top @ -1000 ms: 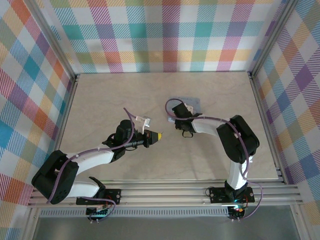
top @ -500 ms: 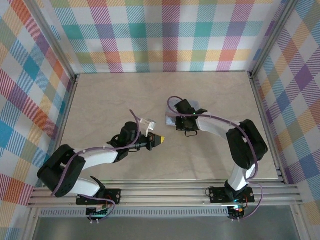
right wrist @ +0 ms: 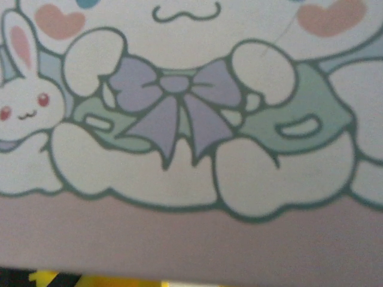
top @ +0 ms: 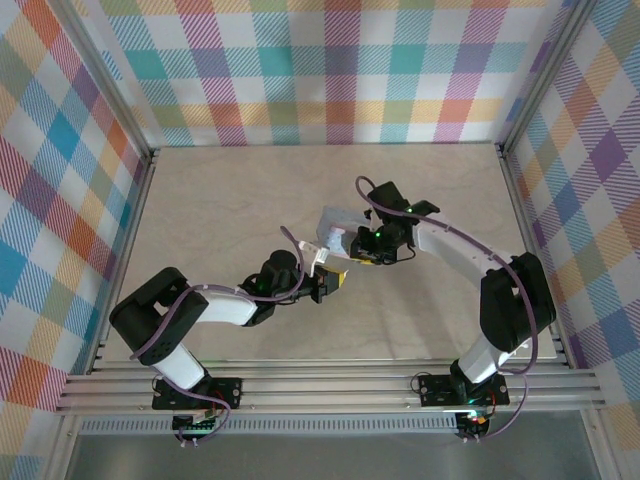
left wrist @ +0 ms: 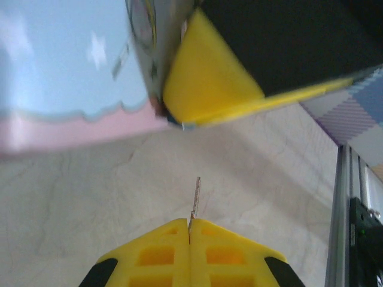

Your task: Unlock the padlock with the key

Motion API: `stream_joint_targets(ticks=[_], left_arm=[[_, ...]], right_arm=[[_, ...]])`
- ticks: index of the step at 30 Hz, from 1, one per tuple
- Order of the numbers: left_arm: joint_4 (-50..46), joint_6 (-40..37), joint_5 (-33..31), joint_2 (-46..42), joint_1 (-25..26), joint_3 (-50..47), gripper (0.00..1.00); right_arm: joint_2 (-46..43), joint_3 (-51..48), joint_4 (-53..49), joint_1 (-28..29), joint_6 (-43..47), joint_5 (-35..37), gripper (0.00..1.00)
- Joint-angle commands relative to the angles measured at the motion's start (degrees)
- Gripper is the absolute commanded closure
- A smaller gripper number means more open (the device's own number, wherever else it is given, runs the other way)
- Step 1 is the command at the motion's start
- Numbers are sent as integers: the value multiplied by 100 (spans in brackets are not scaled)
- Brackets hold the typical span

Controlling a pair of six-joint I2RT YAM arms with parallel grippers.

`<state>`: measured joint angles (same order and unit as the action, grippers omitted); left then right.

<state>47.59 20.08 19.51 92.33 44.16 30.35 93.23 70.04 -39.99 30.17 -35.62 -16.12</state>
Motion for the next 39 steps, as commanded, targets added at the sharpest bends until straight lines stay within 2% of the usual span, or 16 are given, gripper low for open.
stream_joint_targets(ticks=[1, 9, 15, 21, 32, 39], left_arm=[[618, -86, -271, 72, 43, -3, 100], [893, -72, -26, 440, 50, 109, 100], [1294, 82, -64, 543, -7, -25, 100], [1910, 521, 351, 741, -275, -168, 100], [1951, 686, 550, 717, -318, -219, 100], [1894, 720, 402, 648, -328, -173, 100]], right_arm=[[-13, 282, -99, -72, -157, -783, 100], [193, 238, 118, -178, -392, -1307, 100], [237, 300, 131, -205, -402, -1301, 100], [233, 231, 162, -275, -376, -1310, 100], [243, 168, 281, -319, -341, -1389, 100], [244, 120, 281, -319, -312, -1416, 100]])
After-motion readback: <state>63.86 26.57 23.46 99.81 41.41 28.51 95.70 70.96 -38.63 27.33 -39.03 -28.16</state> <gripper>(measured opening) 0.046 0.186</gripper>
